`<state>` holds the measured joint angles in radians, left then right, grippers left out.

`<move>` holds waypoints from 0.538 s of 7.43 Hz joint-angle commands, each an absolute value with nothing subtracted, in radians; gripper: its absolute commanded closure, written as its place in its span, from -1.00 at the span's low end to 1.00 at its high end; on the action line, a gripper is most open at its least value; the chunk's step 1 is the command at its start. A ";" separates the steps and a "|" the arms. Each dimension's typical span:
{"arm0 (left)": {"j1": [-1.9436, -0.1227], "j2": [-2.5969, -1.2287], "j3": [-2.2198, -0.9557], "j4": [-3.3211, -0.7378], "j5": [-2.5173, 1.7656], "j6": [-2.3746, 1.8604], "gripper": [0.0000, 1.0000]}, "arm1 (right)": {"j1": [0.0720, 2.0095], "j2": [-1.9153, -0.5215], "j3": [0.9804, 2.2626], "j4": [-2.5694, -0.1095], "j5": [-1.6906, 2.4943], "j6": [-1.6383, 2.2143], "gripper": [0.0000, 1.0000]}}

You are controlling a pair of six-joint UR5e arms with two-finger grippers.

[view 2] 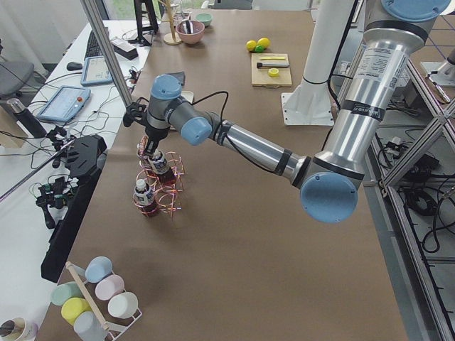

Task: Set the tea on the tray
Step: 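Lift the tea bottle out of the rack with the left gripper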

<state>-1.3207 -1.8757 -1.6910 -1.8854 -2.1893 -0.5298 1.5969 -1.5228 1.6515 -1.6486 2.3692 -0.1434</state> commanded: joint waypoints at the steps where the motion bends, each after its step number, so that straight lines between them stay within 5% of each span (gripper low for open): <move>1: -1.336 -1.827 -1.819 -1.796 -2.191 -0.519 1.00 | 1.597 -1.529 1.652 -1.647 2.372 -0.144 -1.00; 4: -1.342 -1.753 -1.922 -1.795 -2.191 -0.518 1.00 | 1.598 -1.535 1.654 -1.647 2.373 -0.153 -1.00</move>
